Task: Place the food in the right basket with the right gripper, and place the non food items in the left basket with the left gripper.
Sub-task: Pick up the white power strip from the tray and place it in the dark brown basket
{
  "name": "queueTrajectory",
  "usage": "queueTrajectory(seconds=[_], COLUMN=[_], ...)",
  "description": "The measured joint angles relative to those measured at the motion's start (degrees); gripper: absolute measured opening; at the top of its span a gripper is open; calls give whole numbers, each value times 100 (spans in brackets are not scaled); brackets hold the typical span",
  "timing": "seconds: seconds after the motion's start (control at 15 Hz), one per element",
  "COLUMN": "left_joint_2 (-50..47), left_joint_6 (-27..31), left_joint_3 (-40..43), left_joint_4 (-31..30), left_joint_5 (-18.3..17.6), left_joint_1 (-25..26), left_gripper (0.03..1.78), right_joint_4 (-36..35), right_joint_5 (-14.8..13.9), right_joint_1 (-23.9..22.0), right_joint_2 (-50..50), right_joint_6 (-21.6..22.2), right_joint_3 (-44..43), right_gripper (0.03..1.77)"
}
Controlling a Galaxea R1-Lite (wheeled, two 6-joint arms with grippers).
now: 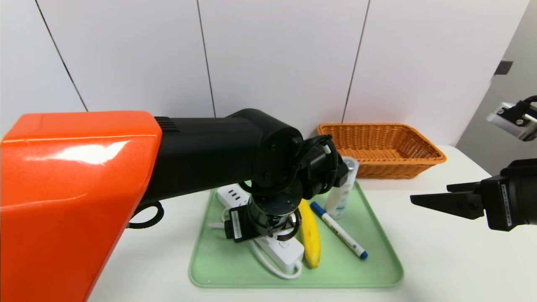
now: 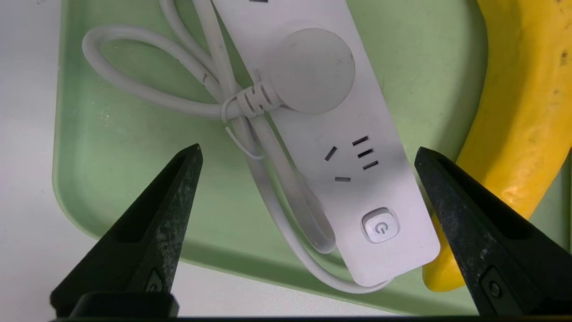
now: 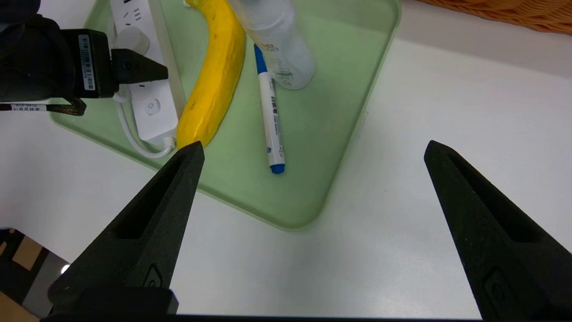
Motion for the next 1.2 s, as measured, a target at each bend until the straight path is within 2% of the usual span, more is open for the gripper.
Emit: queueTrajectory(seconds=[1.2], left_joint_2=[284], left_joint_6=[74], left_joint_3=[0], left_joint_4=[-113], left_joint_5=[0], left_joint_1=[154], left_gripper=[169], right_joint_4=[-2], right_joint_5=[-5], right_joint_1=[110], right_joint_2=[-7], right_joint_6=[2], right_joint_3=[7], right_gripper=[170])
